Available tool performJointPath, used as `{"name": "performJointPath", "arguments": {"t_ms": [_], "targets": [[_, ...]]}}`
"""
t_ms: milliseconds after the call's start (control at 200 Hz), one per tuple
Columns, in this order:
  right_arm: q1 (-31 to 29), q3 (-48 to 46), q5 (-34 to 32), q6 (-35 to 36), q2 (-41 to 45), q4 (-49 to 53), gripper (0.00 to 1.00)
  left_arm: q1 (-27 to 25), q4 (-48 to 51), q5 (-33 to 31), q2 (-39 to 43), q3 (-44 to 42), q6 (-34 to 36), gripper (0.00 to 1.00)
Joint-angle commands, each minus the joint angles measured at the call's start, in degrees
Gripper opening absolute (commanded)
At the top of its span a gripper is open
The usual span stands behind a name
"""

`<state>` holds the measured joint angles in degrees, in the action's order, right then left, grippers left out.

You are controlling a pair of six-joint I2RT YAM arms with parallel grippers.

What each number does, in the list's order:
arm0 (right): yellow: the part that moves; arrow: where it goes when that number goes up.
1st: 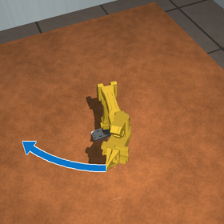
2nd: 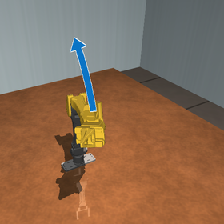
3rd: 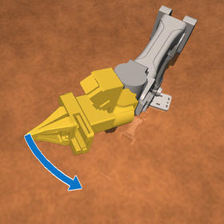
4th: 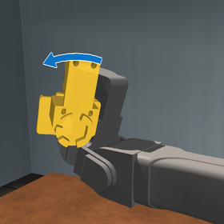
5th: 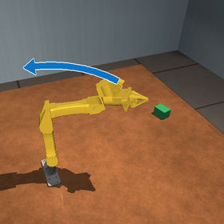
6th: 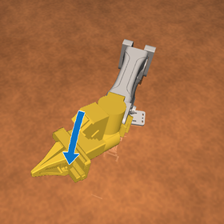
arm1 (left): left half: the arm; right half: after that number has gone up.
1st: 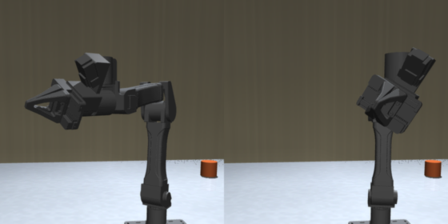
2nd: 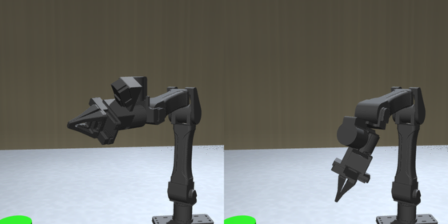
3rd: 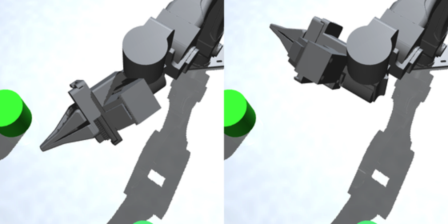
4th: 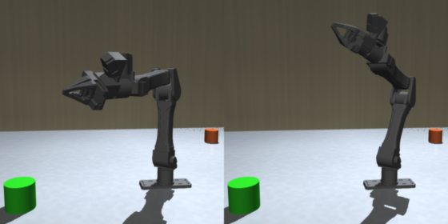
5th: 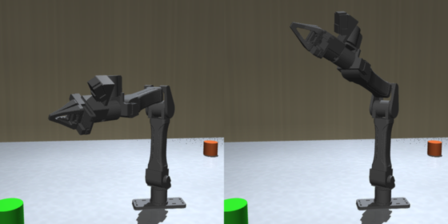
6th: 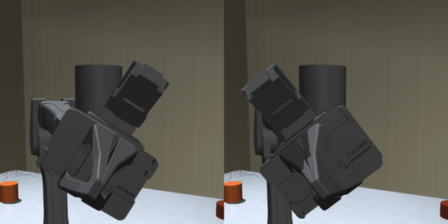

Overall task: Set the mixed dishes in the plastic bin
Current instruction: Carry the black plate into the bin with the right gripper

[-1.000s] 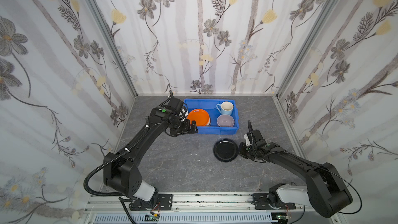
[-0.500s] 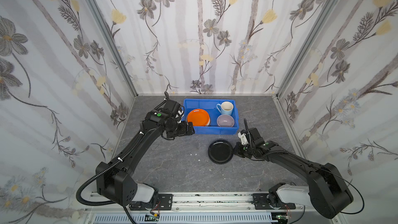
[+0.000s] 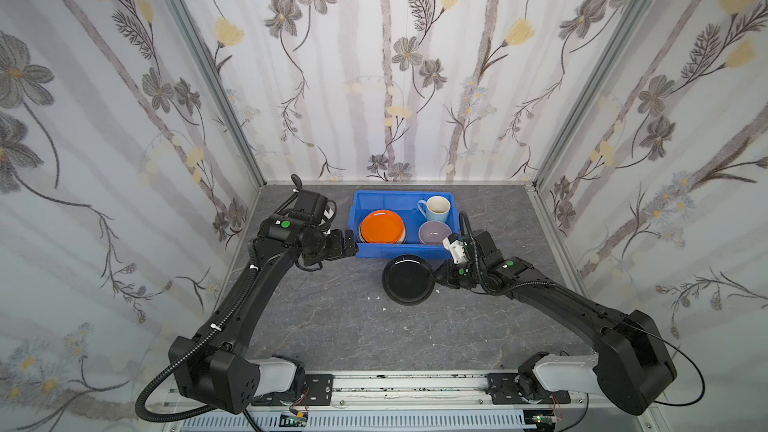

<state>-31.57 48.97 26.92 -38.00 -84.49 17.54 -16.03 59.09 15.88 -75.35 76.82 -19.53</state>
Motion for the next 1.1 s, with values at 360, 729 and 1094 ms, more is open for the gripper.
{"name": "performJointPath", "arguments": {"t_ms": [360, 729, 1094], "targets": [[0.1, 31.7, 2.6, 4.2, -20.5, 6.2, 0.07, 3.6, 1.1, 1.6, -3.3, 7.9, 1.7, 1.0], [2.3, 57.4, 3.7, 4.8, -43.4, 9.8, 0.07, 6.3, 1.3, 2.8, -9.8, 14.7, 3.1, 1.0], [4.9, 67.8, 5.2, 4.1, -55.1, 12.0, 0.07, 9.4, 1.3, 5.1, -16.1, 18.8, 3.9, 1.0]]}}
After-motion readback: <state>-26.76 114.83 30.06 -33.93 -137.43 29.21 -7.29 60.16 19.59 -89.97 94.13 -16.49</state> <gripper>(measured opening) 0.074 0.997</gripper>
